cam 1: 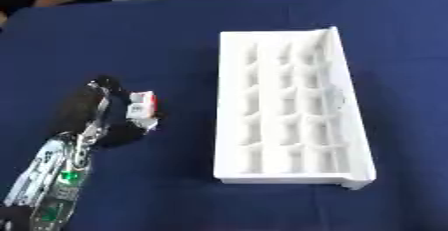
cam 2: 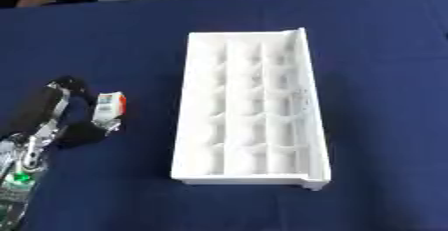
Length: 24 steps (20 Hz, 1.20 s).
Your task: Pick up objects on the table and place them in the box.
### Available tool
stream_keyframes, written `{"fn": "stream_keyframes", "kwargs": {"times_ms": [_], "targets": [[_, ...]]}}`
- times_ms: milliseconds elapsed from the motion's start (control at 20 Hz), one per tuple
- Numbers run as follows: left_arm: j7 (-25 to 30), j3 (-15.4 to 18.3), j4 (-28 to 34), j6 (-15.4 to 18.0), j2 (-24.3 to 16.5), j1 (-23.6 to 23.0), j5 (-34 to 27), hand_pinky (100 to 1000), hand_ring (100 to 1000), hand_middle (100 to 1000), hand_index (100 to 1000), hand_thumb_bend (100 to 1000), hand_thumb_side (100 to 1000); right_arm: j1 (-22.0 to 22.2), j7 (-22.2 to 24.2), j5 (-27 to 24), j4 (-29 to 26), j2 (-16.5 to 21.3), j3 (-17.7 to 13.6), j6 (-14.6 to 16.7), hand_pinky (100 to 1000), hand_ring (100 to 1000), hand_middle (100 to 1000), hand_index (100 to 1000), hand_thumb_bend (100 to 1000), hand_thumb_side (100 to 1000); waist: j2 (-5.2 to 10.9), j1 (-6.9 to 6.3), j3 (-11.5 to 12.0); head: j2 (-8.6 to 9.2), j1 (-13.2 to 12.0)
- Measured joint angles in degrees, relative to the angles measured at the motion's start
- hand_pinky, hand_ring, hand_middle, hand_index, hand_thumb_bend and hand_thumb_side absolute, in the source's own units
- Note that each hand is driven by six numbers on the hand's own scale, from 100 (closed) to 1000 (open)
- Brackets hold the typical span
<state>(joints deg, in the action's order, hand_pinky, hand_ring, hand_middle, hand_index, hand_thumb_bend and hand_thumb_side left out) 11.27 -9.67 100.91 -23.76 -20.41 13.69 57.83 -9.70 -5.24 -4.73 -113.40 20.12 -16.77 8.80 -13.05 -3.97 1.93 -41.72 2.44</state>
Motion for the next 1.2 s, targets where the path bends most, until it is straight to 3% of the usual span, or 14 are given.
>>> {"fn": "stream_keyframes", "kwargs": {"times_ms": [150,1200], "targets": [[0.4,0.0,0.0,-0.4,0.0,0.0,0.7,833,807,822,715,969,652,0.0,0.0,0.0,0.0,0.0,0.0,0.0,607,666,705,809,100,969,0.00,-0.01,0.0,0.00,0.0],[1.9,0.4,-2.2,-1.9,0.1,1.5,4.0,837,808,827,715,968,656,0.0,0.1,0.0,0.0,0.0,0.0,-0.1,608,666,705,810,100,970,0.00,-0.12,-0.1,0.00,-0.5]]}}
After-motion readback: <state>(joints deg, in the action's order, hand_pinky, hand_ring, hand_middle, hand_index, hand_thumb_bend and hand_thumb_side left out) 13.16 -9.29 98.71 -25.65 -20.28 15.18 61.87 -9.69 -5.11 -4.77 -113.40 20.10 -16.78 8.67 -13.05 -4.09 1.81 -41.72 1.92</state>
